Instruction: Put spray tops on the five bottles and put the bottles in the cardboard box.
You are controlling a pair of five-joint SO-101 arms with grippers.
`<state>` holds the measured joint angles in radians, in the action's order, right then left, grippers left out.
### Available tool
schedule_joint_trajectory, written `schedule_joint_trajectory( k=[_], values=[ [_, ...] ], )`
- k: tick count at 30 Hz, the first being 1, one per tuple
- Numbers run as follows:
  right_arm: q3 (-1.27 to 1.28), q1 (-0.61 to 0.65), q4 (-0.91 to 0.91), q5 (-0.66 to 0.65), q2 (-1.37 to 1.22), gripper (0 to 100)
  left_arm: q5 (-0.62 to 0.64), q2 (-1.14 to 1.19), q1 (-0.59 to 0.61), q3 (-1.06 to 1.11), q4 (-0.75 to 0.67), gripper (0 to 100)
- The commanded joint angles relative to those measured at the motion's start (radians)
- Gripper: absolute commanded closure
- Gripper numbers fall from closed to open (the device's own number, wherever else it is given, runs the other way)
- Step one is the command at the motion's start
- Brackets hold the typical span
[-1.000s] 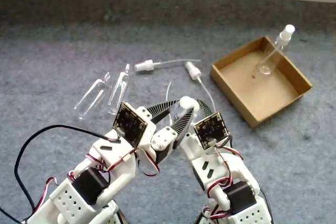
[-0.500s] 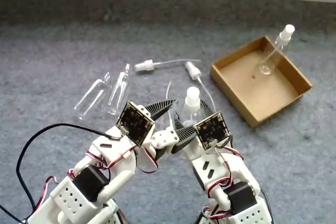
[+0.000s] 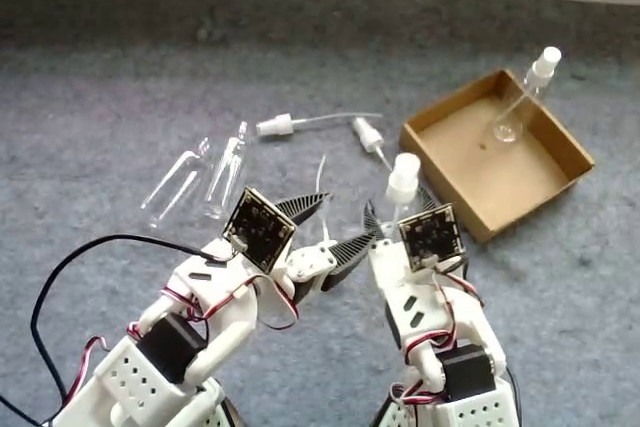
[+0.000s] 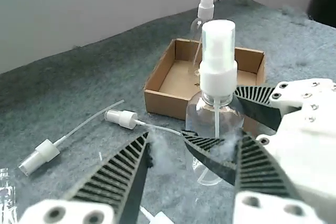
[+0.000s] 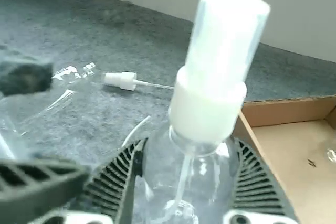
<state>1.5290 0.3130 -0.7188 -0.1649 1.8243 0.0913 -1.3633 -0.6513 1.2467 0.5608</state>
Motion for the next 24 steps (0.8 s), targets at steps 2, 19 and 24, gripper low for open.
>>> schedule_joint_trajectory(
  k=[2, 19, 24],
  values=[
    [-0.048, -0.090, 0.005, 0.002, 0.004, 83.2, -0.012, -0.113, 0.013, -0.128, 0.150, 99],
    [-0.364, -0.240, 0.051, -0.087, -0.254, 83.2, -0.008, -0.452, 0.377, -0.012, 0.376, 95],
    [-0.414, -0.291, 0.229, -0.087, -0.427, 83.2, -0.008, -0.452, 0.429, 0.030, 0.434, 95]
  ],
)
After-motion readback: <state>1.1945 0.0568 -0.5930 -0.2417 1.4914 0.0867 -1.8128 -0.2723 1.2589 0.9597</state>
